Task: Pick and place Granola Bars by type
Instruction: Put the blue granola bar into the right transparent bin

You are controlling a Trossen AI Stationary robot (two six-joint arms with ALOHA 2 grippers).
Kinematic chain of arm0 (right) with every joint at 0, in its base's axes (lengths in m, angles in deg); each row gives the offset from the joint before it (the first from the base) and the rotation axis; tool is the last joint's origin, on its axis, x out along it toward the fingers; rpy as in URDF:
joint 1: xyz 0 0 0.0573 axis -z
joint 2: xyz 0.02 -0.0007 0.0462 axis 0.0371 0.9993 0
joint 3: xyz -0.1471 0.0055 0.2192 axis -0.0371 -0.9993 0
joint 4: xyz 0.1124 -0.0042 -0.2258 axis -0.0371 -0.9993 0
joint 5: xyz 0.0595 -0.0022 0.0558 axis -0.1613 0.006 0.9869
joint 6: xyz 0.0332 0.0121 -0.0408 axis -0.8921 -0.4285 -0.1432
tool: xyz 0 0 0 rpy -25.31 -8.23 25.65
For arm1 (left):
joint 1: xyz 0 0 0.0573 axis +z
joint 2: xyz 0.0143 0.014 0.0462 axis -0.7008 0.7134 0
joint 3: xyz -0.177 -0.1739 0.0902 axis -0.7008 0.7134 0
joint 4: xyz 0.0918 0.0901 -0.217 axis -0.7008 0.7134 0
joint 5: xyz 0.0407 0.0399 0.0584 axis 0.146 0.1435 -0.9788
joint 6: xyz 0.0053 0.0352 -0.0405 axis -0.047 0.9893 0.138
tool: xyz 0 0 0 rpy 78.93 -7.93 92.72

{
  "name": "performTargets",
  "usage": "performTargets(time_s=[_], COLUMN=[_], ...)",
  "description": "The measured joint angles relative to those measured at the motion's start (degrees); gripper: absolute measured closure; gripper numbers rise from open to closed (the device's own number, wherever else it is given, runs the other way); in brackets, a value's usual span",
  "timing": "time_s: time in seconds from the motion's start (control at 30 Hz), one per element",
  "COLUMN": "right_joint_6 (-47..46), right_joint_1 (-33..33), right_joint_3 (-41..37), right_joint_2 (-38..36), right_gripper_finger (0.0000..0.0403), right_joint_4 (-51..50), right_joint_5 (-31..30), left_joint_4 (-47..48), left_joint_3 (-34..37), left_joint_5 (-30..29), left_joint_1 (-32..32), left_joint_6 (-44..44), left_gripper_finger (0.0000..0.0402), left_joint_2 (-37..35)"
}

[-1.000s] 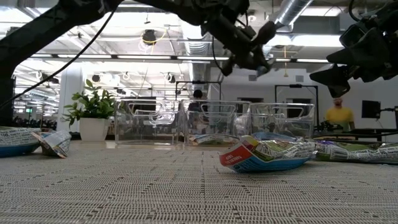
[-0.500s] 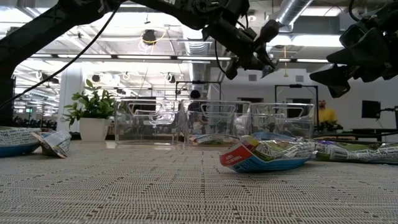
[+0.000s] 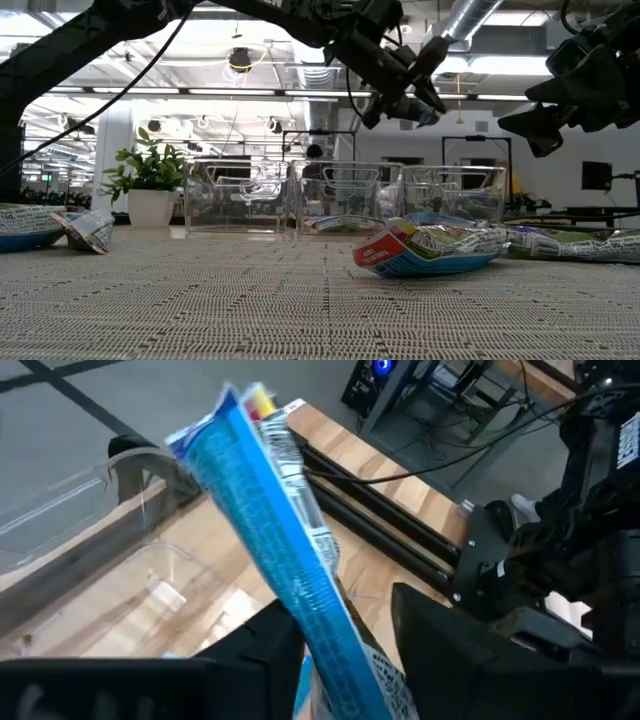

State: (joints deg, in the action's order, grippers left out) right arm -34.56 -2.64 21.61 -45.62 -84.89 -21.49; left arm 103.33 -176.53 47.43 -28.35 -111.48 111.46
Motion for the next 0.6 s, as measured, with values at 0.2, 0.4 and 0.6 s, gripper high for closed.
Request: performTargets(time_s=[0.2,0.4,0.6], right_joint_6=[0.0,0.0,0.0], right_joint_1=[0.0,0.0,0.0], right_joint_3=[0.0,0.0,0.0], right_joint_2=[0.0,0.0,0.0], right_gripper_finger=[0.0148,0.0148,0.0148], right_joint_4=[0.0,0.0,0.0], right_joint_5=[0.0,0.0,0.0], left_joint_4=[0.1,0.2,1.0], left_joint_3=[0.0,0.0,0.0], left_joint_5=[-0.3,2.5,4.6], left_joint_1=[0.0,-0.1,-0.1], left_joint_6=[0.0,-7.5,-14.6], left_gripper_finger=[0.024,0.0239,0.0239], left_joint_2=[0.0,0.0,0.0])
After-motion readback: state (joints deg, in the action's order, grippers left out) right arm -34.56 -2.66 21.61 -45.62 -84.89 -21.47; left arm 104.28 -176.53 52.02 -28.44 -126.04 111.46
